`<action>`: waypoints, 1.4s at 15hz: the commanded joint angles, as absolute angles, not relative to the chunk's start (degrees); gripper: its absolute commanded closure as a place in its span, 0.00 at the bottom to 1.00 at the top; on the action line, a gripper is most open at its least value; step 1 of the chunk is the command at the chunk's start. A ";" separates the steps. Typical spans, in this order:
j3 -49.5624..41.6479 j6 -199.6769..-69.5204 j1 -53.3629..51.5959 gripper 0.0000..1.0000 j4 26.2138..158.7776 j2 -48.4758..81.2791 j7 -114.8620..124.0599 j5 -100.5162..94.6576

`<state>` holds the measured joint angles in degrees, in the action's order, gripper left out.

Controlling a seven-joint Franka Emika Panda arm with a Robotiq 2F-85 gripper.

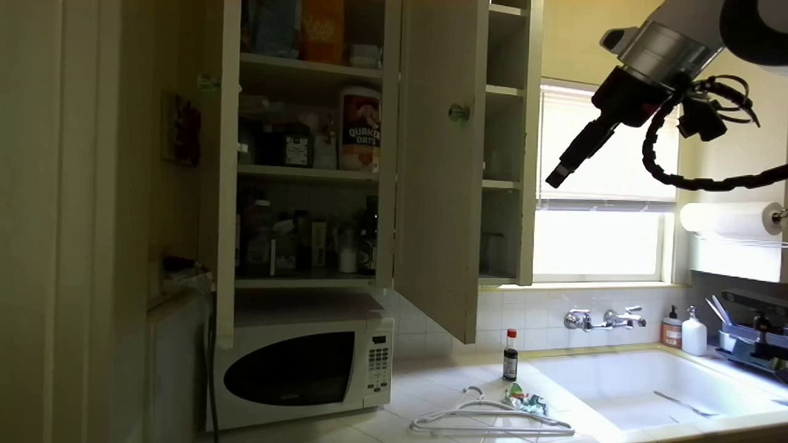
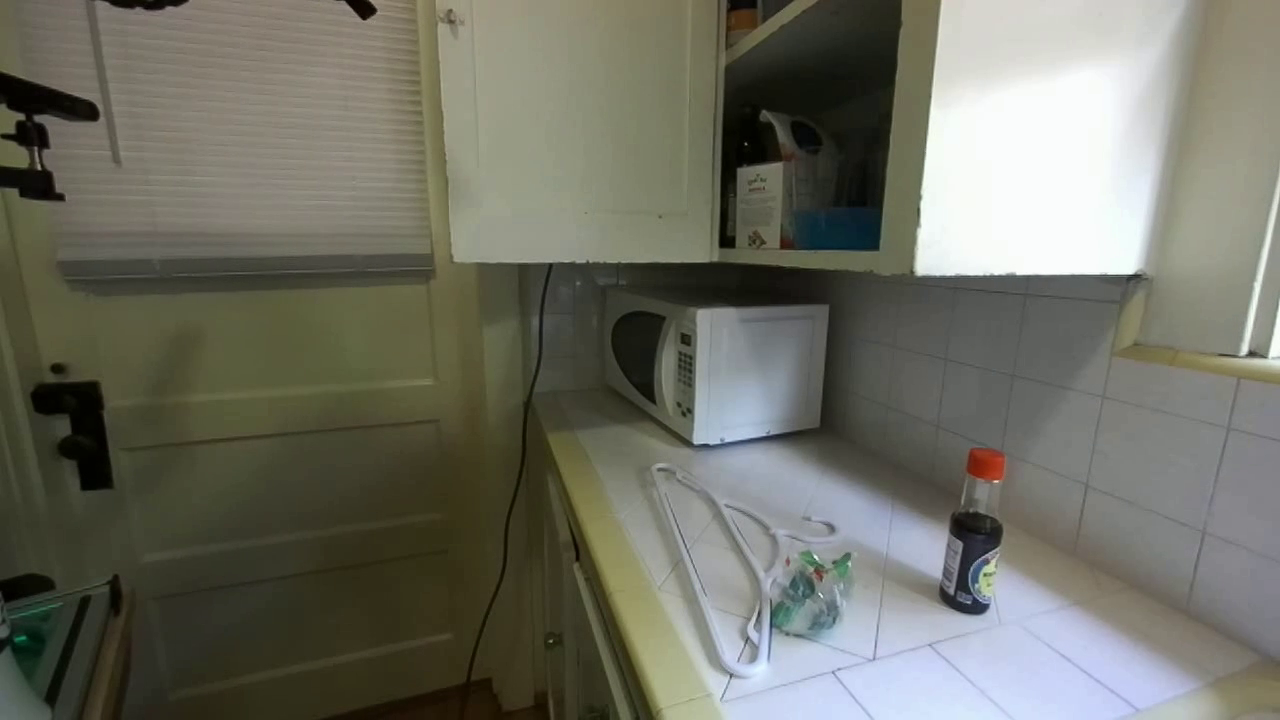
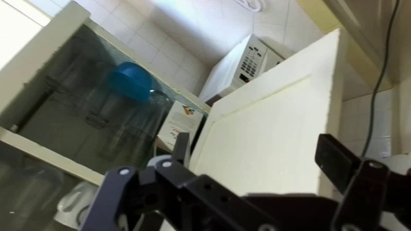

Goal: Open the right side of the cabinet

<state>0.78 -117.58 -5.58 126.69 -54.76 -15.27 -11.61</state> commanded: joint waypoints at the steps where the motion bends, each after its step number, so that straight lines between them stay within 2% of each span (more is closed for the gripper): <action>1: -0.30 -123.18 0.11 0.00 128.93 -55.23 -9.08 -14.20; 6: 1.26 -138.26 10.81 0.00 130.92 -47.54 1.07 -19.01; 11: 1.45 -147.35 20.87 0.00 126.56 -35.68 -0.29 -30.89; 21: -9.62 -141.18 8.36 0.00 115.81 -19.31 -29.04 -22.87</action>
